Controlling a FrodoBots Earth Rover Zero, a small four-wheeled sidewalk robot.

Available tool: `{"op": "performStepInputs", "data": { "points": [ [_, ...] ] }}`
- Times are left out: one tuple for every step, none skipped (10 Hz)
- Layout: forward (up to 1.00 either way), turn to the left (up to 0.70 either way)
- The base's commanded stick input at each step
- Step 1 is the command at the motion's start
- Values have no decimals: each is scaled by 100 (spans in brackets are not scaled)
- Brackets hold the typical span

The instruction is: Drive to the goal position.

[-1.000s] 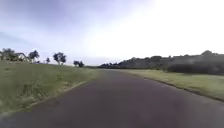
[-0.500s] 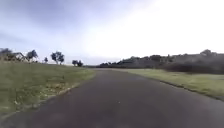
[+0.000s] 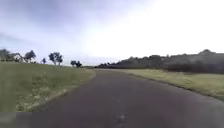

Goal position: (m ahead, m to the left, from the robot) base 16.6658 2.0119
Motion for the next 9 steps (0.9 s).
{"op": "performStepInputs", "data": {
  "points": [
    [100, 0],
    [100, 0],
    [100, 0],
    [100, 0],
    [100, 0],
    [100, 0],
    [100, 0],
    [100, 0],
    [100, 0]
  ]
}}
